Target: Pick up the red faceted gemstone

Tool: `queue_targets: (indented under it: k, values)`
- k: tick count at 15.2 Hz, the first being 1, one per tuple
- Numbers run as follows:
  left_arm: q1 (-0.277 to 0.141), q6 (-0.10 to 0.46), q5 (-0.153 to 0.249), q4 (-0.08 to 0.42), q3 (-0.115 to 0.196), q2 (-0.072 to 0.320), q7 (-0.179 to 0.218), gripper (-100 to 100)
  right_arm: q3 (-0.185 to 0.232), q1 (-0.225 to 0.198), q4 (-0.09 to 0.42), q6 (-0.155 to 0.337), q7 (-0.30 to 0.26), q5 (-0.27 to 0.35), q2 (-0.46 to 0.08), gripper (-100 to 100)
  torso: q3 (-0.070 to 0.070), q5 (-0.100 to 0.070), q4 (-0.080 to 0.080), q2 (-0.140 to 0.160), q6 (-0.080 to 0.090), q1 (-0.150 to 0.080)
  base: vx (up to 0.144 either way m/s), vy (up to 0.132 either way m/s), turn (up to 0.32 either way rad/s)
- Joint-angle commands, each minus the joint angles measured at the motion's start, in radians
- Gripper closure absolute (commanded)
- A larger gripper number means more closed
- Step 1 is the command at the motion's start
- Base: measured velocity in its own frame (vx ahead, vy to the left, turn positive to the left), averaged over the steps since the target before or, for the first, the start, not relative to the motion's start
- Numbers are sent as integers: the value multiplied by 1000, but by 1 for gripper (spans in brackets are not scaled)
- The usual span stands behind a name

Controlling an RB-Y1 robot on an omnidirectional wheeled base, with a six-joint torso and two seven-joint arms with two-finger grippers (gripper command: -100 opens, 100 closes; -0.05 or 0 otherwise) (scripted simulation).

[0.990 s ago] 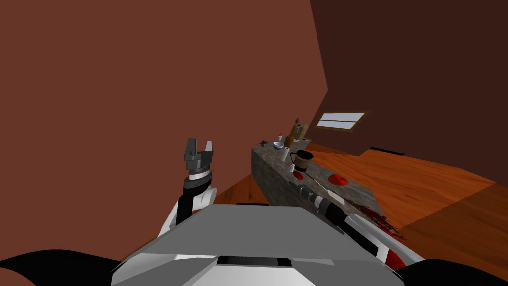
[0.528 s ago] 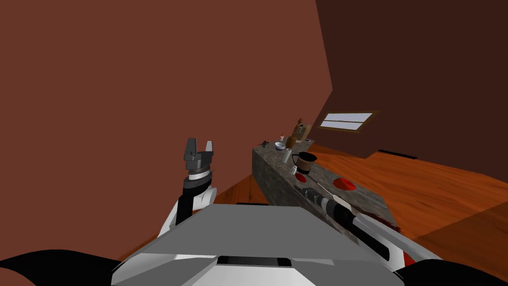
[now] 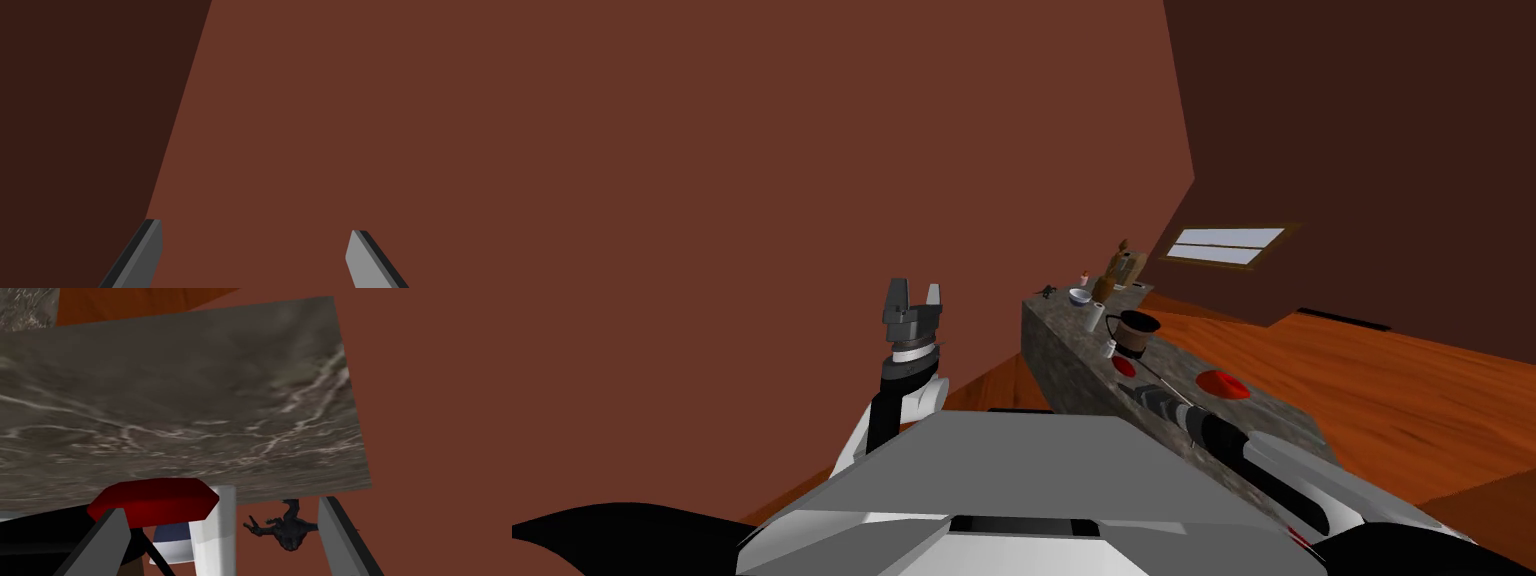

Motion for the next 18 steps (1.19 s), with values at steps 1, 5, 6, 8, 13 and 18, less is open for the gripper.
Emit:
queue_targets:
  k: [1, 5, 6, 8, 13, 18]
  values:
    - [0, 0, 0, 0, 0, 0, 0, 0, 5, 3, 17, 18, -3, 11, -32, -100, 0, 0, 0, 0, 0, 0, 71, -49, 51]
    - [0, 0, 0, 0, 0, 0, 0, 0, 13, -15, 44, 21, 14, 24, 7, -100, 0, -1, 0, 0, 0, 0, 59, -35, 76]
    - [0, 0, 0, 0, 0, 0, 0, 0, 8, -5, 29, 24, 7, 20, -7, -100, 0, 0, 0, 0, 0, 2, 23, 11, 46]
    - [0, 0, 0, 0, 0, 0, 0, 0, 8, -7, 33, 24, 9, 21, -4, 100, 1, 0, 0, 2, 0, 4, 8, -5, -13]
    - [0, 0, 0, 0, 0, 0, 0, 0, 5, -2, 27, 26, 6, 17, -16, 100, 0, -3, 0, 1, -3, 5, -7, -2, -25]
    - [0, 0, 0, 0, 0, 0, 0, 0, -6, 29, 6, 22, -9, 26, -112, -100, -2, -2, -1, -2, -3, 7, 26, 29, 24]
